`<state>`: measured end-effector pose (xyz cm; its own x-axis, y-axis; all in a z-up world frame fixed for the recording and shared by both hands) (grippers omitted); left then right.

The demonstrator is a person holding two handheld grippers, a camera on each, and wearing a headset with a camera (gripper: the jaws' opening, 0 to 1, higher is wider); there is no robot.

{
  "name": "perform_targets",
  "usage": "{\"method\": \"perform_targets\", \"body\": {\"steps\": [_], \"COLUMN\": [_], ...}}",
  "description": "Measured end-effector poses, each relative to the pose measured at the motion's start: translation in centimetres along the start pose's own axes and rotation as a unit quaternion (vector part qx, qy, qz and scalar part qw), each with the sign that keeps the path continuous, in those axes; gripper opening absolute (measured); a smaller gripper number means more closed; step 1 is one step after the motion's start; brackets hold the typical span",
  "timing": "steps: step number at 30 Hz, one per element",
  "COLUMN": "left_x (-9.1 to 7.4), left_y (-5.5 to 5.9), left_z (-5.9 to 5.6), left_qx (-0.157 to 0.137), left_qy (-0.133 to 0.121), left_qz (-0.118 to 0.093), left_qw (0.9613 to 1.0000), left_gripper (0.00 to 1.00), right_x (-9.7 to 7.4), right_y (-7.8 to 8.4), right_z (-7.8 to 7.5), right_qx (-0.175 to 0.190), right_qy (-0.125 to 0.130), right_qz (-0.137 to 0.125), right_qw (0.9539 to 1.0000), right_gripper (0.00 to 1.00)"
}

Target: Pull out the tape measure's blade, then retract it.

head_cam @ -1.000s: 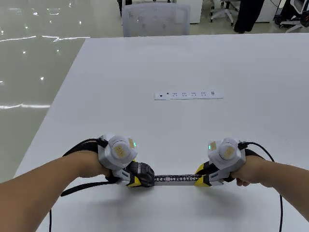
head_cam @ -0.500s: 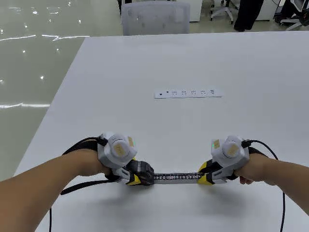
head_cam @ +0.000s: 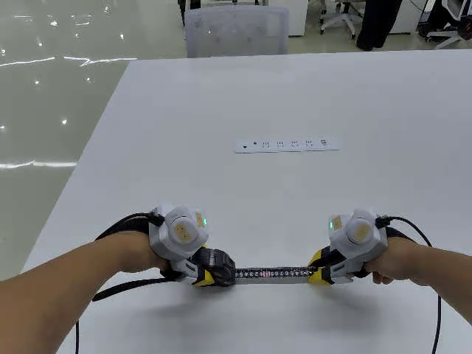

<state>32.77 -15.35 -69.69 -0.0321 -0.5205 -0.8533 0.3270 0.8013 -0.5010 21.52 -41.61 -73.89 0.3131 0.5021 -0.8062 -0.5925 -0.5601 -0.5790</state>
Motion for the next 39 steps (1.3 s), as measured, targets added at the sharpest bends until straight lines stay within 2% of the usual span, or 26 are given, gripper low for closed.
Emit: {"method": "perform_targets", "body": {"steps": [5, 19, 39], "left_x": [0.1, 0.0, 0.0], "left_y": [-0.1, 0.0, 0.1], "left_z": [0.0, -0.1, -0.2], "left_qx": [0.003, -0.009, -0.008], "left_qy": [0.003, -0.004, 0.0], "left_qz": [0.003, -0.004, -0.004], "left_qw": [1.0, 0.9999, 1.0], "left_gripper": [0.32, 0.32, 0.32], "right_x": [-0.7, -1.4, -2.2], "right_y": [0.5, 1.4, 2.9], "right_z": [0.1, -0.5, -1.1], "right_qx": [0.002, 0.006, 0.012], "right_qy": [0.003, 0.006, 0.003], "right_qz": [0.0, 0.003, -0.001], "right_qw": [1.0, 1.0, 0.9999], "right_gripper": [0.13, 0.13, 0.13]}}
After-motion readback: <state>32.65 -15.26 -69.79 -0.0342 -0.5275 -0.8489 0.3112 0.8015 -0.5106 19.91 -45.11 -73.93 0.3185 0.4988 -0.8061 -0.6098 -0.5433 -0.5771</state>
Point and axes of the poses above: the centre of the closed fingertips' face, and the gripper's own axes: x roughly forward along the fingers, z roughly to its left, y roughly out of its underside, the point moved 10 cm from there along -x, roughly backward along the fingers, and after that the axes turned 8 degrees about x, right-handed, at the moved point
